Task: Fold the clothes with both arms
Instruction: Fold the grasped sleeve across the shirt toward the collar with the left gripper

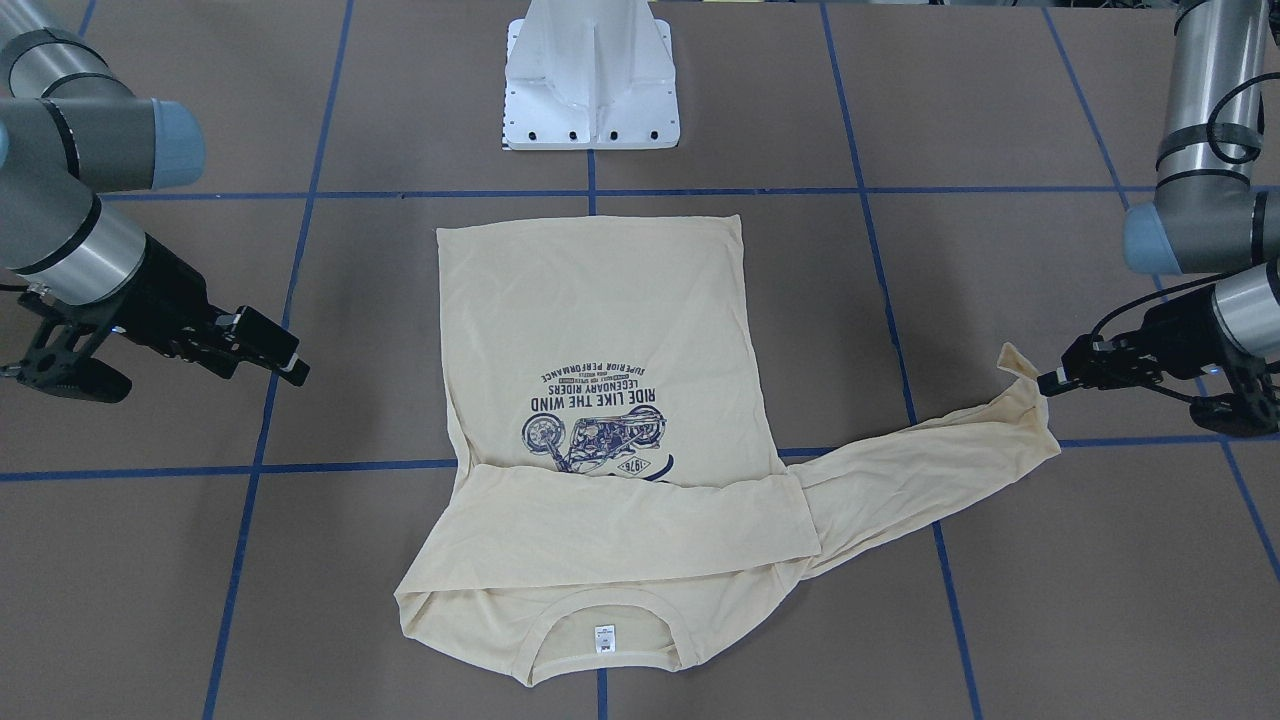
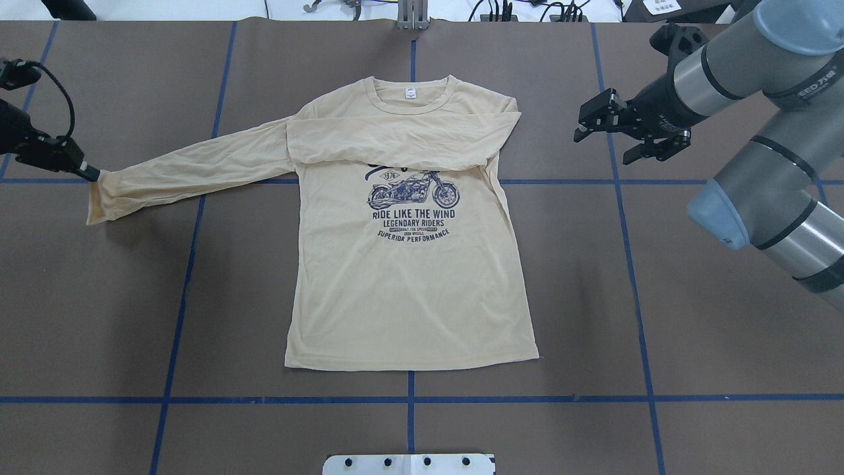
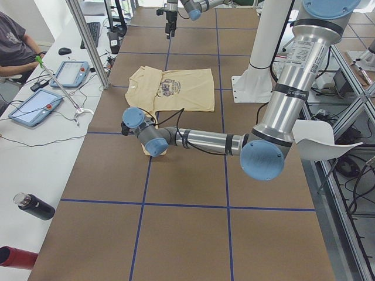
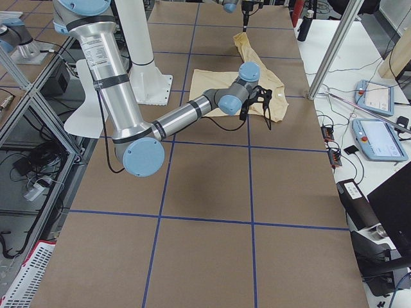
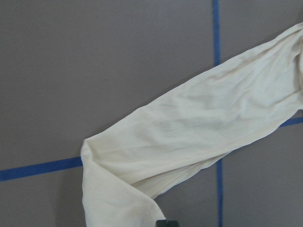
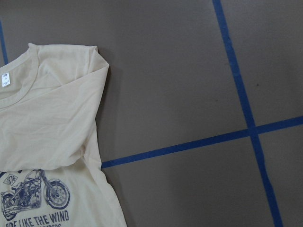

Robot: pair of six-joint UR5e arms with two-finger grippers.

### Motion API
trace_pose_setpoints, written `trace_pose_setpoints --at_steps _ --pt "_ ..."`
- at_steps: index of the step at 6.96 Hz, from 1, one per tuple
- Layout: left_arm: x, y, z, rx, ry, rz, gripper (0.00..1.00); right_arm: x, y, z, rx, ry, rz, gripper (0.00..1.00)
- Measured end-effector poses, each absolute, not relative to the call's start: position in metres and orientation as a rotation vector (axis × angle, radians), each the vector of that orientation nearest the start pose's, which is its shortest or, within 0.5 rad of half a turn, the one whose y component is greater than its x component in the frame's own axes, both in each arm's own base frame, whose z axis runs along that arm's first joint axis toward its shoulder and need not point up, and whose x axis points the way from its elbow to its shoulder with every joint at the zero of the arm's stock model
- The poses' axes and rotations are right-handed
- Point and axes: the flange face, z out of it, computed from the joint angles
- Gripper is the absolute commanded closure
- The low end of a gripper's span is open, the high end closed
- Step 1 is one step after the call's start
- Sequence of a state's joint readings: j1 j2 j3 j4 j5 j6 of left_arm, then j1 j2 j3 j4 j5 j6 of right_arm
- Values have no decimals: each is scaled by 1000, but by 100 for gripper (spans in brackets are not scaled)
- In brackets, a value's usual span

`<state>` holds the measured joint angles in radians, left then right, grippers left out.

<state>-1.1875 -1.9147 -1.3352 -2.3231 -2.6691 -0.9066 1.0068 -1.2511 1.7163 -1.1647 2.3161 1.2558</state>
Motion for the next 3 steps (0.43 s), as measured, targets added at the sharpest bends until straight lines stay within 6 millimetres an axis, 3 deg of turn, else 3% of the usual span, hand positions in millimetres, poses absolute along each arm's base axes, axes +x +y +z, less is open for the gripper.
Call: trace_pose_setpoints --at_steps 2,3 --pt "242 -626 370 -48 1321 -63 100 -230 -544 395 -35 -1057 316 1" --pt "282 -629 318 -62 1334 -107 100 -211 -542 412 -29 -1042 331 1"
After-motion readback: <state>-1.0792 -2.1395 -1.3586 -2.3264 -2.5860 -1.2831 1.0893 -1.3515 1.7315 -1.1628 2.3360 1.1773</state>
